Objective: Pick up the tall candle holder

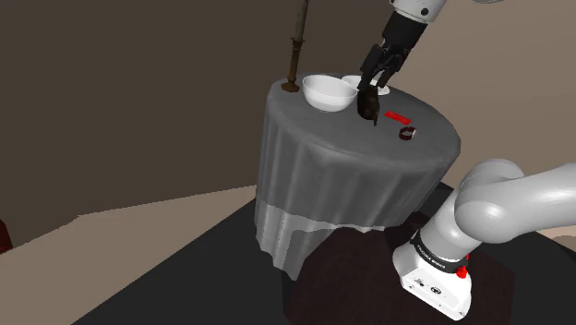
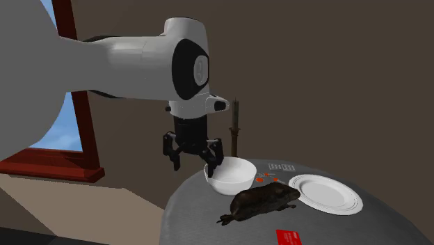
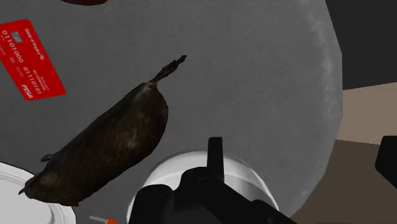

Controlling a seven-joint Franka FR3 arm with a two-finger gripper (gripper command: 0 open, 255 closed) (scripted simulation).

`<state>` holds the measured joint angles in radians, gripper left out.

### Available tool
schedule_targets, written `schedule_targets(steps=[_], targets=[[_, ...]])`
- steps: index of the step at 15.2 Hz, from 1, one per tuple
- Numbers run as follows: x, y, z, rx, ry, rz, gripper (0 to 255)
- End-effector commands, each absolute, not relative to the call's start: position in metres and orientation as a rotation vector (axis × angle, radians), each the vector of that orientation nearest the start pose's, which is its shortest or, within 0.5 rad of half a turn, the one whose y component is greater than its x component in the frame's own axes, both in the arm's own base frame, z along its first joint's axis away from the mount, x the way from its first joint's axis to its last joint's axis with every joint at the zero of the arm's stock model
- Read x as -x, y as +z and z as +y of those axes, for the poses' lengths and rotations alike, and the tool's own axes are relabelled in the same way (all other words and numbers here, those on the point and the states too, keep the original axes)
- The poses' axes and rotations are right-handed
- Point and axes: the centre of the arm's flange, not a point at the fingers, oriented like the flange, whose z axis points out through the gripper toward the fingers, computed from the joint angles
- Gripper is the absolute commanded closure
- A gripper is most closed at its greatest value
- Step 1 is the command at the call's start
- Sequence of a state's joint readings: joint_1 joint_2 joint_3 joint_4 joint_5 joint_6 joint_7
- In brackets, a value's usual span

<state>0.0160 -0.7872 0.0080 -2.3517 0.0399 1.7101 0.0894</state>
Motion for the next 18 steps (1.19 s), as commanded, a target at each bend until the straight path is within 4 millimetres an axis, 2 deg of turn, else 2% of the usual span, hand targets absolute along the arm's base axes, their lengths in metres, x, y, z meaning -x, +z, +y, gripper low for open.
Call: schedule_targets(steps=[1, 9, 18], targets=[[-0.32, 0.606, 0.012, 3.09, -0.222, 0.108, 0], [-0.411, 0.612, -0.004, 3.176, -0.341, 0.016, 0], [-0.512, 0.627, -0.015, 3.264, -0.482, -0.095, 0]])
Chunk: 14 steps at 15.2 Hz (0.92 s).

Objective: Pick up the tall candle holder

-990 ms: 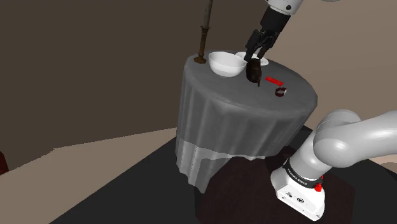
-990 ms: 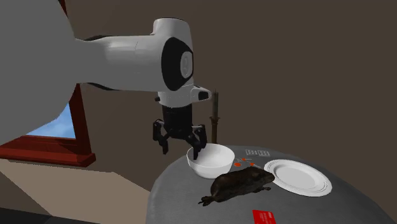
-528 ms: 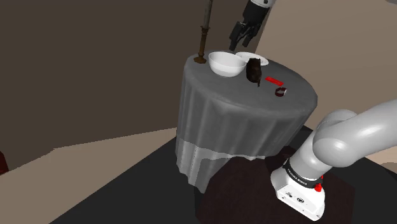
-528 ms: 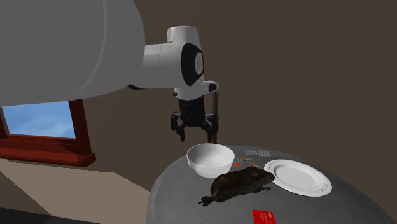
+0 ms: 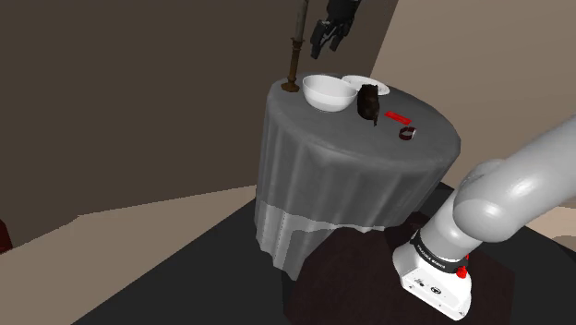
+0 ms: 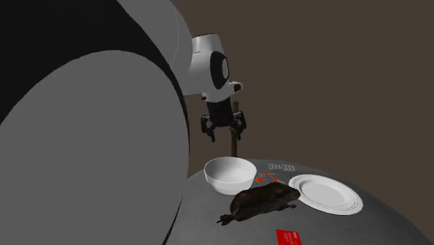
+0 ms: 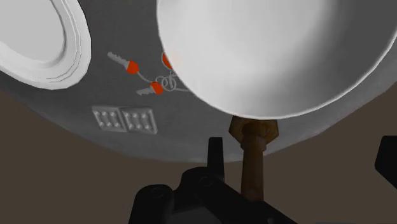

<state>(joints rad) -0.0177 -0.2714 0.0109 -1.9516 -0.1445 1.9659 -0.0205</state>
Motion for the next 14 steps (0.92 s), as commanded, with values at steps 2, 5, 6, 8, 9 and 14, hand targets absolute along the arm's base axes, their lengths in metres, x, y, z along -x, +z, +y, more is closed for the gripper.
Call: schedule_targets(steps=[2, 5, 6, 8, 9, 14], targets=[[-0.535, 0.632, -0.017, 3.282, -0.515, -0.121, 0], [-0.568, 0.64, -0.018, 3.309, -0.564, -0.161, 0], [-0.58, 0.642, -0.018, 3.317, -0.581, -0.174, 0], [-0.596, 0.647, -0.018, 3.329, -0.605, -0.194, 0], [-0.596, 0.641, -0.018, 3.329, -0.605, -0.194, 0], [-0.596, 0.615, -0.018, 3.329, -0.605, -0.194, 0]])
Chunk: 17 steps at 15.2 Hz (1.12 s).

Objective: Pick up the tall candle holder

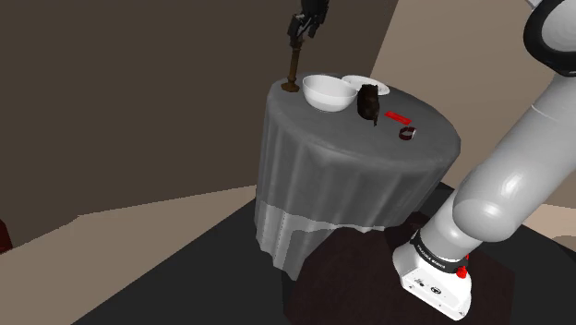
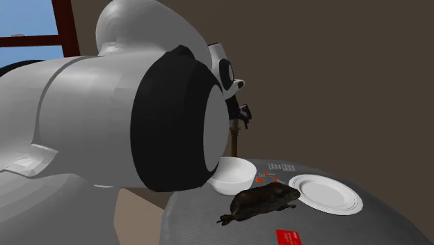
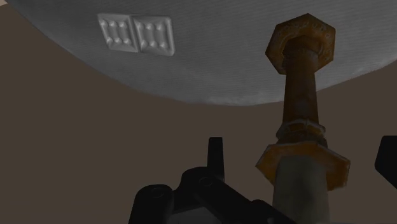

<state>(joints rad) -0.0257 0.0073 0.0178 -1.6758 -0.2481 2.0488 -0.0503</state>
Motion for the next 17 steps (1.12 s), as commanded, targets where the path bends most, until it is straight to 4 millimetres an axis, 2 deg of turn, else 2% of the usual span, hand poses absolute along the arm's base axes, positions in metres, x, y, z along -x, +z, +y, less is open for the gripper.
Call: schedule_targets(steps=[1, 3, 4, 13, 17], targets=[[-0.596, 0.61, -0.018, 3.329, -0.605, -0.194, 0], [-0.596, 0.607, -0.018, 3.329, -0.605, -0.194, 0], [-0.596, 0.606, -0.018, 3.329, -0.606, -0.194, 255], [-0.596, 0.607, -0.018, 3.329, -0.605, -0.194, 255], [-0.596, 0.628, -0.018, 3.329, -0.605, -0.194, 255]])
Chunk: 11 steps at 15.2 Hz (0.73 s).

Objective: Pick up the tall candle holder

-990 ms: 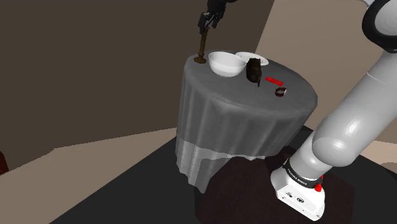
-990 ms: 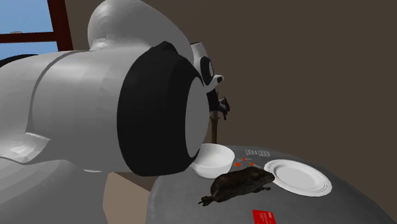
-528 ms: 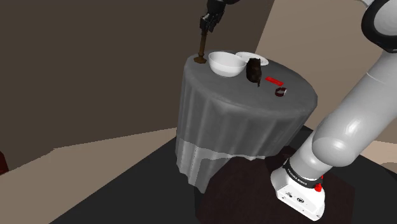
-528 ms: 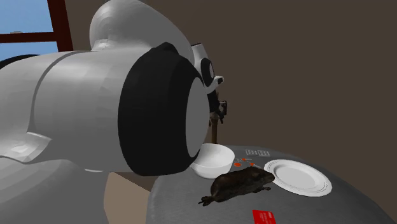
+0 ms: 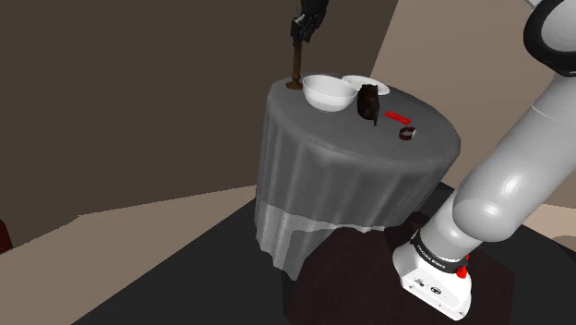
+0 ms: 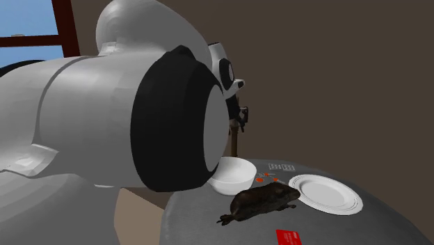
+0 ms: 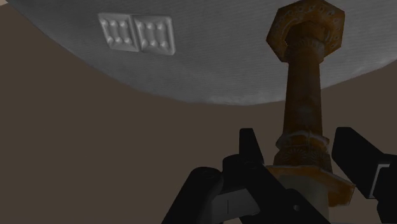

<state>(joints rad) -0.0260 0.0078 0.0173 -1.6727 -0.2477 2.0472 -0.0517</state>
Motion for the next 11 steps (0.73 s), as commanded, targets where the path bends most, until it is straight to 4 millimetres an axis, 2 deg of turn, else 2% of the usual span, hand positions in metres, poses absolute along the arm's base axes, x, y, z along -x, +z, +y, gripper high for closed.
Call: schedule_targets(steps=[1, 11], targets=[[-0.596, 0.633, -0.018, 3.329, -0.605, -0.194, 255], [-0.596, 0.686, -0.018, 3.329, -0.605, -0.194, 255]])
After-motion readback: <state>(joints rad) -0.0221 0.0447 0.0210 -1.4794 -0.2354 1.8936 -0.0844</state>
